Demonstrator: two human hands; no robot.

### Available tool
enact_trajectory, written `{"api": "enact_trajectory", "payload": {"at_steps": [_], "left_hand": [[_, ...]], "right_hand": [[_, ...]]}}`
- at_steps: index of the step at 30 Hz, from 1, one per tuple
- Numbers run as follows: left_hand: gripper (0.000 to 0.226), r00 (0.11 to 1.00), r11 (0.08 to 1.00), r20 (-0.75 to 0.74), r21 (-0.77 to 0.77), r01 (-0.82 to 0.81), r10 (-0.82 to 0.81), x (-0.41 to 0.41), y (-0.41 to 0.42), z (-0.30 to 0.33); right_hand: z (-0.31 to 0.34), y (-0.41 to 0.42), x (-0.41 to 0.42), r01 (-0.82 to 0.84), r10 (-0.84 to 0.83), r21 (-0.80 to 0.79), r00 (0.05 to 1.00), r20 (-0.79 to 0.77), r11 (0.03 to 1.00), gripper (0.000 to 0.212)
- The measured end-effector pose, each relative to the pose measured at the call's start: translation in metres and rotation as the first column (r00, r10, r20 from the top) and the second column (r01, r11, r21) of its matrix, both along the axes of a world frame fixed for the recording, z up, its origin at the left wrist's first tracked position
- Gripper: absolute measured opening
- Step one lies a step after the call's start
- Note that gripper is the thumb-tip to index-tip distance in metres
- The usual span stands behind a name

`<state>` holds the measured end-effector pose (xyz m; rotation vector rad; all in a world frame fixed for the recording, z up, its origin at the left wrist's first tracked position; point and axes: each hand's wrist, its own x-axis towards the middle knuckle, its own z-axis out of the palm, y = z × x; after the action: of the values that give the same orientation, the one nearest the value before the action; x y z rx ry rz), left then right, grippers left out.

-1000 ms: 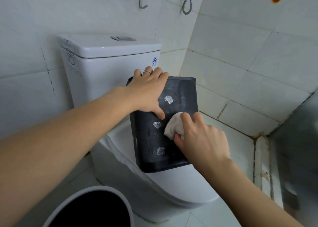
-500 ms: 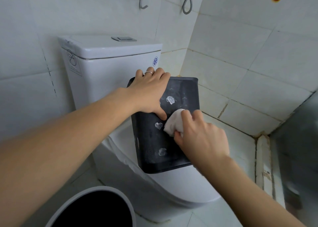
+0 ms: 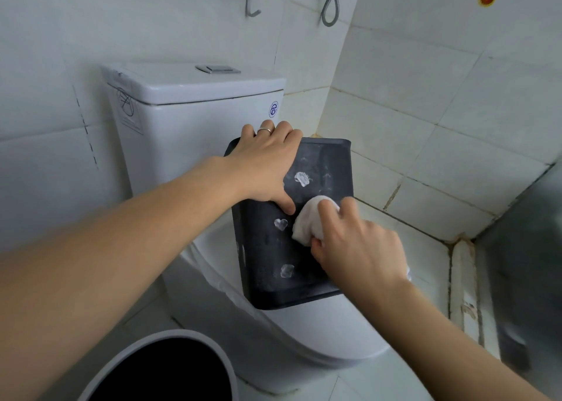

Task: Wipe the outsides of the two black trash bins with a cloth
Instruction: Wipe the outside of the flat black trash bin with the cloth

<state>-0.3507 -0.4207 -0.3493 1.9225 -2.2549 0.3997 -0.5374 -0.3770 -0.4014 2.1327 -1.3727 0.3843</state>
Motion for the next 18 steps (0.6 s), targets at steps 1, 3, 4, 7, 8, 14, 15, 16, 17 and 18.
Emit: {"api": "enact_trajectory", "payload": {"at_steps": [1, 3, 4, 7, 8, 14, 15, 16, 17, 18], "left_hand": [[0.114, 1.0, 1.0, 0.0, 0.001, 0.0, 0.0, 0.0, 0.0, 0.0], [0.115, 1.0, 1.0, -0.001, 0.002, -0.004, 0.004, 0.0, 0.001, 0.0], [0.115, 1.0, 1.0, -0.002, 0.004, -0.007, 0.007, 0.001, 0.001, 0.0], [0.115, 1.0, 1.0, -0.003, 0.01, -0.012, 0.012, 0.001, 0.0, 0.0], [0.114, 1.0, 1.0, -0.002, 0.011, -0.012, 0.012, 0.001, -0.001, 0.0], [0.114, 1.0, 1.0, 0.003, 0.007, -0.012, 0.012, 0.002, -0.003, -0.001], [0.114, 1.0, 1.0, 0.003, 0.007, -0.008, 0.008, 0.002, -0.002, 0.0], [0.114, 1.0, 1.0, 0.001, 0.006, -0.007, 0.007, 0.002, -0.002, 0.0], [0.114, 1.0, 1.0, -0.002, 0.007, -0.007, 0.007, 0.001, -0.002, 0.0], [0.114, 1.0, 1.0, -0.003, 0.008, -0.009, 0.009, 0.001, -0.002, 0.0]], "right_hand": [[0.002, -0.005, -0.002, 0.014, -0.014, 0.013, 1.0, 0.018, 1.0, 0.035], [0.008, -0.015, -0.005, 0.06, -0.062, 0.023, 0.997, 0.055, 0.998, 0.033], [0.011, -0.019, -0.005, 0.079, -0.081, 0.029, 0.994, 0.077, 0.996, 0.032], [0.014, -0.02, -0.006, 0.098, -0.102, 0.042, 0.989, 0.11, 0.994, 0.03], [0.013, -0.016, -0.005, 0.08, -0.084, 0.04, 0.99, 0.112, 0.996, 0.032], [-0.007, 0.007, -0.005, -0.021, 0.018, 0.078, 0.999, 0.039, 0.997, 0.036], [-0.005, 0.002, -0.005, -0.006, 0.003, 0.069, 0.999, 0.049, 0.998, 0.035], [0.0, -0.002, -0.006, 0.016, -0.019, 0.056, 0.999, 0.048, 0.998, 0.034], [0.006, -0.007, -0.007, 0.034, -0.036, 0.044, 0.998, 0.047, 0.998, 0.031], [0.01, -0.013, -0.007, 0.048, -0.05, 0.031, 0.997, 0.063, 0.998, 0.027]]}}
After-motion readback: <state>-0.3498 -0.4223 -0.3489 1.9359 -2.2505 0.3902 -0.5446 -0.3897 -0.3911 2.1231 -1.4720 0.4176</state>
